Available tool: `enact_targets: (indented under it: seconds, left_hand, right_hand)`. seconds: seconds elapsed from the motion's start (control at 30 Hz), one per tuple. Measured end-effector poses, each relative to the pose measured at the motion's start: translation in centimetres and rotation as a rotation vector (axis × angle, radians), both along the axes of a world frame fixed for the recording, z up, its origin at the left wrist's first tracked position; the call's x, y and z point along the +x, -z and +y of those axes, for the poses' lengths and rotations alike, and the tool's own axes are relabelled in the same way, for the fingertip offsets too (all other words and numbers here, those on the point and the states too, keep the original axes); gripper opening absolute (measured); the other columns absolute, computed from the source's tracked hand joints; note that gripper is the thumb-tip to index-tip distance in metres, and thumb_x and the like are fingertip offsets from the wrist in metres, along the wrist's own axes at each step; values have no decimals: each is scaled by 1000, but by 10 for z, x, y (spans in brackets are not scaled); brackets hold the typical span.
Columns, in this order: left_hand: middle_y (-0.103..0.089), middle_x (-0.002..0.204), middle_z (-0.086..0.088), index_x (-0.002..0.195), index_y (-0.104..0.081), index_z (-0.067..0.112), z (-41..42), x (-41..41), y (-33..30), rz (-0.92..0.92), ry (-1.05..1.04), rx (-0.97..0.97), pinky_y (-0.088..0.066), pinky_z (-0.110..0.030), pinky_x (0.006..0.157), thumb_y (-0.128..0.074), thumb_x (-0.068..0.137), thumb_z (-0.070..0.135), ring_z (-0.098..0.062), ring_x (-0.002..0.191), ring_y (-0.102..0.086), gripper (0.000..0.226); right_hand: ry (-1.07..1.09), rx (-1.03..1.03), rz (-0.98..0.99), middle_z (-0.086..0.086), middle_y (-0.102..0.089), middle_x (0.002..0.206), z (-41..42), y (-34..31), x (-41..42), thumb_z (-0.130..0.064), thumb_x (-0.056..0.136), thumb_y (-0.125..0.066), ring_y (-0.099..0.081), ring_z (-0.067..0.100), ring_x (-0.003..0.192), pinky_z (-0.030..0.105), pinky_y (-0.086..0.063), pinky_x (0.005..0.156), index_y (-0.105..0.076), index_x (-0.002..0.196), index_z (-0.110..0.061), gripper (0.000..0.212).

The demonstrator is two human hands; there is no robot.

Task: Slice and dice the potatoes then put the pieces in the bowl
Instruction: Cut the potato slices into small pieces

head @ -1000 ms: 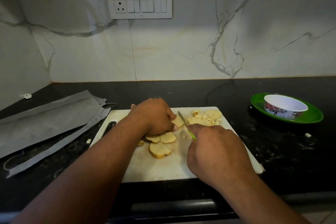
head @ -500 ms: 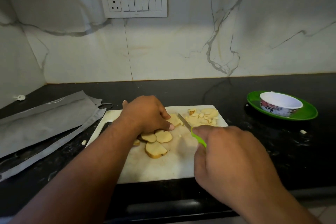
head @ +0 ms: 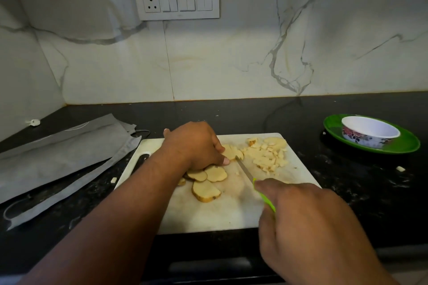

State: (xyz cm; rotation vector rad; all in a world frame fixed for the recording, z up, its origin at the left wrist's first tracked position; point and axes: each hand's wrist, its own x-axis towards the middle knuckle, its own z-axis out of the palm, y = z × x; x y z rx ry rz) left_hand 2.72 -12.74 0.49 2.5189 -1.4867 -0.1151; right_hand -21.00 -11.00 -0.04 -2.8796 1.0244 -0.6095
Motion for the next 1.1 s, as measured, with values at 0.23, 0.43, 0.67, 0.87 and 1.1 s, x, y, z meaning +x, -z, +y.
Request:
enact_targets:
  seconds: [0.23,0.43,0.67,0.87,1.1]
  left_hand:
    - [-71,119,17,113,-79,36,5,-6,-3,-28,67,26,-53,-45,102,-75,88,56,-12,109,-63,32]
    - [-73,115,13,112,-80,32,5,-6,-3,16,78,18,-55,-35,94,-76,90,49,-9,100,-65,28]
    - [-73,118,16,112,-80,34,3,-2,-2,-9,86,19,-56,-41,98,-77,87,56,-11,107,-66,34]
    - [-72,118,20,113,-79,39,7,2,-3,-19,116,23,-56,-41,98,-73,93,48,-9,108,-65,23]
    - [-75,87,20,85,-83,35,5,7,2,79,27,-67,-60,-40,90,-85,84,42,-3,87,-68,8]
  right_hand:
    - [24,-64,-94,-11,-65,104,-8,-15,9,-43,90,-45,-61,11,92,25,-49,76,-52,132,-40,42]
    - [-3,-20,-78,-10,-65,101,-30,4,50,-36,91,-50,-59,12,84,25,-49,71,-56,127,-34,37]
    - [-1,-4,-15,-11,-65,104,-9,10,11,-43,90,-42,-60,10,93,26,-51,80,-44,135,-41,45]
    - [24,28,-19,-13,-60,98,3,-13,-15,-53,88,-41,-60,8,99,20,-48,82,-32,141,-55,54]
    - [27,-61,-96,-12,-68,108,-29,0,45,-39,91,-51,-63,10,92,22,-44,71,-55,132,-37,42]
